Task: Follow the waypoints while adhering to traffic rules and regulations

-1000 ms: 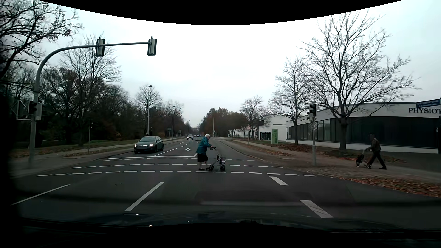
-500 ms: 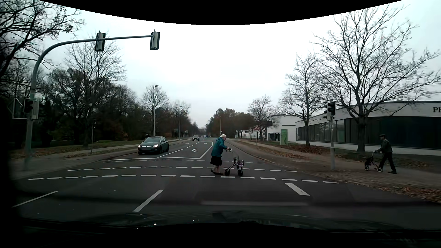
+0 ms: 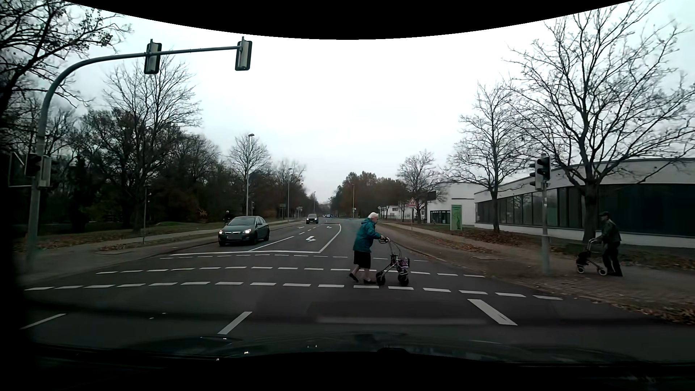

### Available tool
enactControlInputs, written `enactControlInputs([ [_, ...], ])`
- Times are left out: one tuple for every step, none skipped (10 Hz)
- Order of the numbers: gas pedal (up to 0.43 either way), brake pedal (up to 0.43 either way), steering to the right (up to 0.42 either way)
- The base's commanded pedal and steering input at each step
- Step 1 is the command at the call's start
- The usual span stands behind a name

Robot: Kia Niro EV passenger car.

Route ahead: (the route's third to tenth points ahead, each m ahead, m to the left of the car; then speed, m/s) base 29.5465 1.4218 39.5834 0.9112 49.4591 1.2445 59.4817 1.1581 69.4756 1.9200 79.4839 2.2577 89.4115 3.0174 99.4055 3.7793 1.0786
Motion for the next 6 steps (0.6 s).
enactControlInputs([
  [0.0,0.024,-0.066],
  [0.0,0.012,-0.058],
  [0.0,0.006,-0.047],
  [0.0,0.0,-0.038],
  [0.0,0.0,-0.031],
  [0.0,0.0,-0.026],
])
